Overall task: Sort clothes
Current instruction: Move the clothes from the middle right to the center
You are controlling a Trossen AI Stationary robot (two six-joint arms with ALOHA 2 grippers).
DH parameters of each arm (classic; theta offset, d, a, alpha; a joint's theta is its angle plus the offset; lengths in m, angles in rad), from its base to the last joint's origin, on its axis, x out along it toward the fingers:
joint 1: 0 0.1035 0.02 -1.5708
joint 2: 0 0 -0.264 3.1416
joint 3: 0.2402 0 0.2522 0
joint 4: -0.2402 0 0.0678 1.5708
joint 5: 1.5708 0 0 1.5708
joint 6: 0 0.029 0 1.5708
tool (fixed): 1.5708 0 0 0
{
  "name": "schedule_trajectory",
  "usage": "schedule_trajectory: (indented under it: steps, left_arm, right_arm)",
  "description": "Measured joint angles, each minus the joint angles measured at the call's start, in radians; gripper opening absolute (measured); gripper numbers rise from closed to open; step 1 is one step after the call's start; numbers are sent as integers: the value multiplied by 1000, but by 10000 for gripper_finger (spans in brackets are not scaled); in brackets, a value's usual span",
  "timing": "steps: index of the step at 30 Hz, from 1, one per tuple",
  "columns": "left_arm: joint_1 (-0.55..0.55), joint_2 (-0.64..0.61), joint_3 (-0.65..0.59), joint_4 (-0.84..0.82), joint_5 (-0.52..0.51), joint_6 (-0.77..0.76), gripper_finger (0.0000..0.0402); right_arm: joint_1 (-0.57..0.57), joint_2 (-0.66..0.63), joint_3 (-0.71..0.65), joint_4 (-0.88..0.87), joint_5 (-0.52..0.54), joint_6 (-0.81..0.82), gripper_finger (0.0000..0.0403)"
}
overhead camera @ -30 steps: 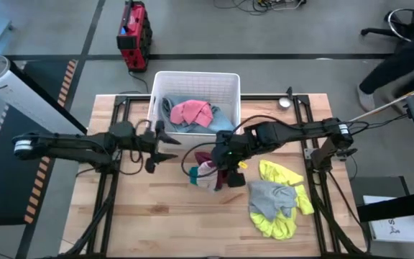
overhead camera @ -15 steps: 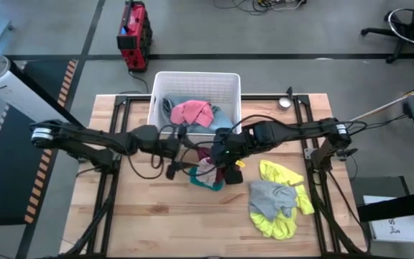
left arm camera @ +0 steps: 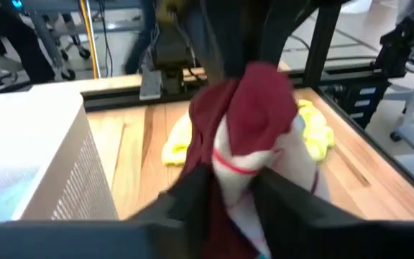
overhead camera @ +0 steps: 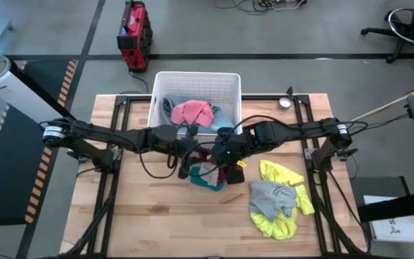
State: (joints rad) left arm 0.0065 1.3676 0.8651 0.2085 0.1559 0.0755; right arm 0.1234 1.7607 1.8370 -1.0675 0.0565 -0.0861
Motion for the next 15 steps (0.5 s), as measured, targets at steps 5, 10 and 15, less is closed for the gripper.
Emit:
schedule_trajectory:
  steps: [5, 10, 15]
  left_arm:
    - [-2, -29, -14, -11, 0, -7, 10]
    - [-8, -59, -23, -29, 0, -7, 2]
    - [-19, -78, -25, -33, 2, -7, 4]
  right_arm:
    - [0, 0, 0, -7, 33, 8, 2]
    - [0, 0, 0, -12, 60, 43, 9]
    - [0, 0, -1, -11, 61, 49, 64]
